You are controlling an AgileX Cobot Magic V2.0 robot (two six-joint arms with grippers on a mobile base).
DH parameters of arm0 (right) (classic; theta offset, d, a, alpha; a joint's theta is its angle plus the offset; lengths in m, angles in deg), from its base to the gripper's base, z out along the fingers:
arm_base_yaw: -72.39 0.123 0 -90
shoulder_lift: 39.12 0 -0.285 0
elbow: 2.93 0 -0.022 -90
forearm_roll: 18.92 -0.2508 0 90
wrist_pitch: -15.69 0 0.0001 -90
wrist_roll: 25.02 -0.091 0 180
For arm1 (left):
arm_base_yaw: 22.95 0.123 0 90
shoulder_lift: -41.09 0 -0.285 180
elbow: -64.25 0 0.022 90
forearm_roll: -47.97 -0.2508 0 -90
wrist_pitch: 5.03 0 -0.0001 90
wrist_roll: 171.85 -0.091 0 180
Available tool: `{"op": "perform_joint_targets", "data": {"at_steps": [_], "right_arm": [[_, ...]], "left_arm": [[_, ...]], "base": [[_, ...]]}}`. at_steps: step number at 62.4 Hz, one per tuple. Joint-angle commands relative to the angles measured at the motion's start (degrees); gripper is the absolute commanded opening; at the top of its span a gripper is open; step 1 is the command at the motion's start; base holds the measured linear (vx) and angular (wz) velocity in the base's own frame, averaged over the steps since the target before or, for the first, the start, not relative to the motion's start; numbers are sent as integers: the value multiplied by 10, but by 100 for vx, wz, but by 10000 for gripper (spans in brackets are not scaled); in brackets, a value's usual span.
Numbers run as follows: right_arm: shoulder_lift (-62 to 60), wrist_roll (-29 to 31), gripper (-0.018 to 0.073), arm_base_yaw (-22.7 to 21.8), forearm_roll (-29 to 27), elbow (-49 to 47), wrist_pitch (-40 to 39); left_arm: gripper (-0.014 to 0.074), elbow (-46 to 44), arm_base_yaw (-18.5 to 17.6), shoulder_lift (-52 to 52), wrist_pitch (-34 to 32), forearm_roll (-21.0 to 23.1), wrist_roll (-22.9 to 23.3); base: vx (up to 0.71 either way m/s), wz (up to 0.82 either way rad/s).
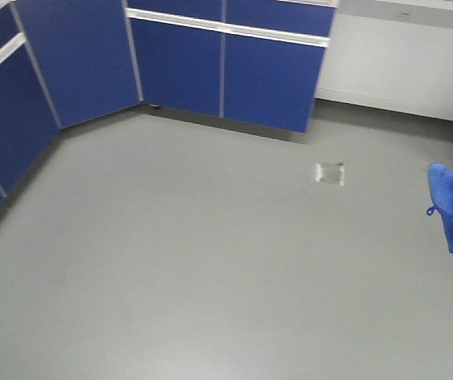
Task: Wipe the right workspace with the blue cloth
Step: 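Hold the cloth in the right gripper while the base drives to another counter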
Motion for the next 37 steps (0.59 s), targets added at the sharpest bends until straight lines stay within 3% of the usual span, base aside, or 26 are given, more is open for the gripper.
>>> {"op": "perform_joint_targets", "data": {"at_steps": [1, 37], "right_arm": [[4, 3, -5, -3, 0, -16, -49], [4, 3, -5, -3, 0, -16, -49]], "left_arm": [[-6, 17, -3, 8, -49, -1, 5], [-6, 17, -3, 8, -49, -1, 5]], "base": [[-11, -48], [-4, -46]]}}
